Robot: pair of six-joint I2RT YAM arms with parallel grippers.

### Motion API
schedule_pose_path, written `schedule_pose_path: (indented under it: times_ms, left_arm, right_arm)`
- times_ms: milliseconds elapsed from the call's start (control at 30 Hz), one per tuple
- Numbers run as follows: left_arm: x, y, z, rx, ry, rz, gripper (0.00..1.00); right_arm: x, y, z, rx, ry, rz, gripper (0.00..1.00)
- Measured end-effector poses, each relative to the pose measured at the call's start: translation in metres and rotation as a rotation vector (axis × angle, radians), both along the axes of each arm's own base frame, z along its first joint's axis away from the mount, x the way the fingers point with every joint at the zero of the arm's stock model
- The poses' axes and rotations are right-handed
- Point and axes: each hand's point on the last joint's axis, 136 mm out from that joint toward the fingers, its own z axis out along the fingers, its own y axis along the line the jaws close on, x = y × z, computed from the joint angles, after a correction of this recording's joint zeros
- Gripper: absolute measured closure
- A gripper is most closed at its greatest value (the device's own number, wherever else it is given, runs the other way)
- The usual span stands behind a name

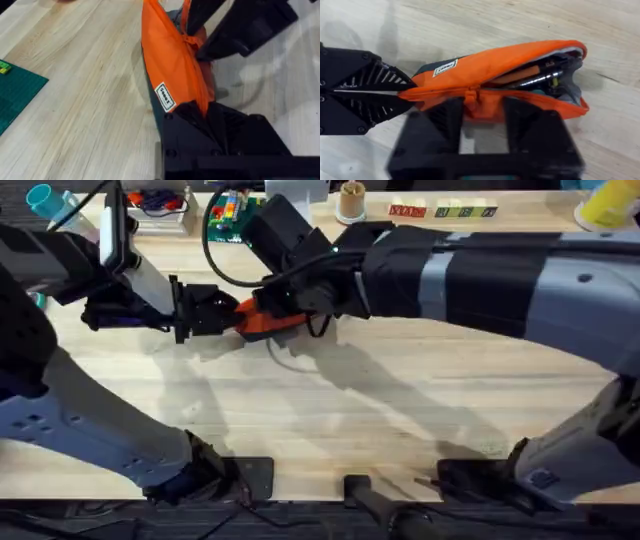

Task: Unzip the bag, pick up the pens from the table one at a time and place them inside, then zip the bag closed.

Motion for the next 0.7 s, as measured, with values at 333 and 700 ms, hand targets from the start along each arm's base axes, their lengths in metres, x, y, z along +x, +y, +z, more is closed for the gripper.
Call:
schedule_pose_path:
  times_ms: [333,700]
  left_arm:
    - [0.0,0.0,0.0,0.0,0.0,0.0,0.958]
    - [-0.0001,0.0,-0.0001,0.001,0.0,0.0,0.958]
  right_arm:
    - [-0.0041,0.0051,0.0011,0.003,-0.007,0.011,0.965]
    - [-0.0041,0.0052,0.0012,0.001,-0.008,0.015,0.969]
